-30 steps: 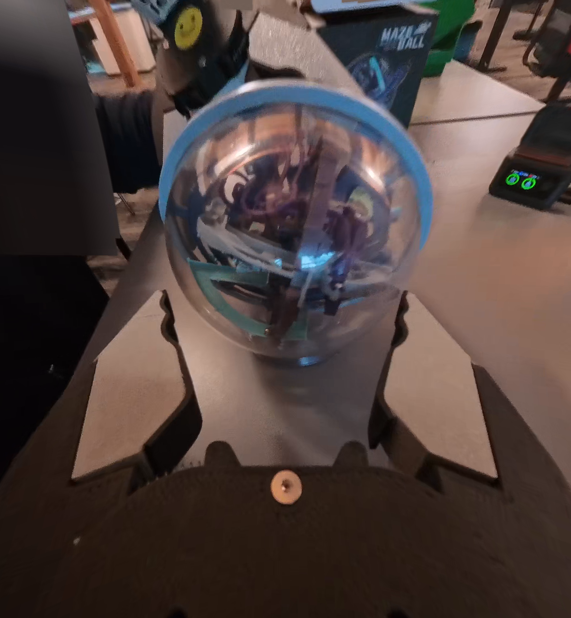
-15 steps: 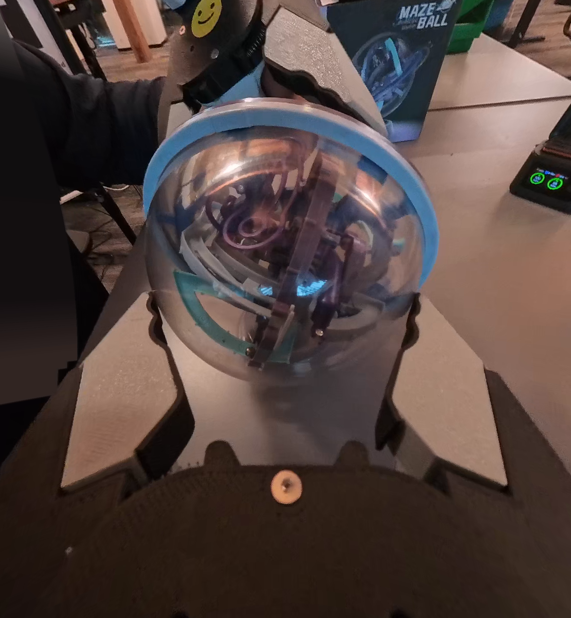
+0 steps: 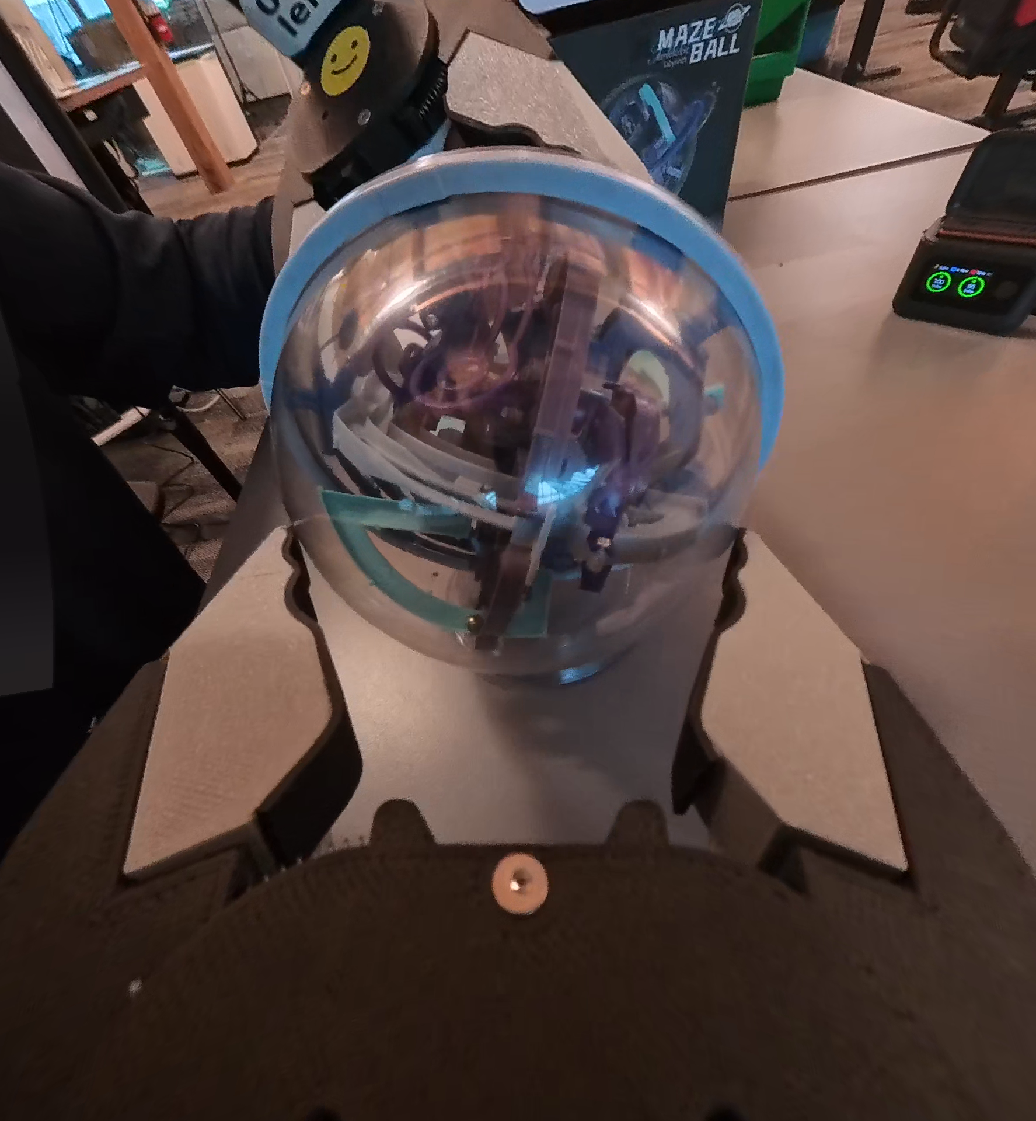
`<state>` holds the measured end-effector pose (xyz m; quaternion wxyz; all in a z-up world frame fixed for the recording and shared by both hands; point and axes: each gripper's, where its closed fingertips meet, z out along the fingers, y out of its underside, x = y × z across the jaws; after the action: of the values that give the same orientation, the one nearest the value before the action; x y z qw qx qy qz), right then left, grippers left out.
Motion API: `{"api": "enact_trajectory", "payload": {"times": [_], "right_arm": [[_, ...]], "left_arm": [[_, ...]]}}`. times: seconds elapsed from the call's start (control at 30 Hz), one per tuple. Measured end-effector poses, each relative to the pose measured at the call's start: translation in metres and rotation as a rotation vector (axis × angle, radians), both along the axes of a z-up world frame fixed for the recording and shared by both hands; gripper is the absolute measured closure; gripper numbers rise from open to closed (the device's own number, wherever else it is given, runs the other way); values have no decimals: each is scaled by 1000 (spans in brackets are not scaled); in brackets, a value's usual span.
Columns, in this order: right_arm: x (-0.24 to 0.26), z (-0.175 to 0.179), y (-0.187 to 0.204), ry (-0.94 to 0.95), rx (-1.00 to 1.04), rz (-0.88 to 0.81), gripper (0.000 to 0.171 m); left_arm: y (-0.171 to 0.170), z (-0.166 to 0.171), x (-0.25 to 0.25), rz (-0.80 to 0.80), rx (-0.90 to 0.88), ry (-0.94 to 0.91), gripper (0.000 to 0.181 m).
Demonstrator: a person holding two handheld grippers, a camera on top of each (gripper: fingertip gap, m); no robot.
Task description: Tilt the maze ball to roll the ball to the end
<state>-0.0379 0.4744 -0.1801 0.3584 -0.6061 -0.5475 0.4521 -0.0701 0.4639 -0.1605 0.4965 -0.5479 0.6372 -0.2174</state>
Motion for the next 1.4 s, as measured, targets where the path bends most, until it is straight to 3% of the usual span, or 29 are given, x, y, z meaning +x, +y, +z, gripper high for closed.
{"api": "enact_trajectory", "payload": {"times": [0.47,0.57,0.8,1.23,1.4], "right_arm": [[-2,-14,-2,-18,-24,2,36],[-5,-11,4,-23,48,-33,23],[-17,-5,1,-47,208,-33,16],[-16,-11,1,-63,203,-77,17],[-15,-12,1,-59,188,-76,18]], "left_arm": [[0,2,-1,-33,-17,-31,42],[1,2,-1,-54,-22,-33,42],[1,2,1,-70,-60,-57,42],[0,-1,-18,0,-45,-35,51],[-19,-8,-27,80,-43,-1,50]]}}
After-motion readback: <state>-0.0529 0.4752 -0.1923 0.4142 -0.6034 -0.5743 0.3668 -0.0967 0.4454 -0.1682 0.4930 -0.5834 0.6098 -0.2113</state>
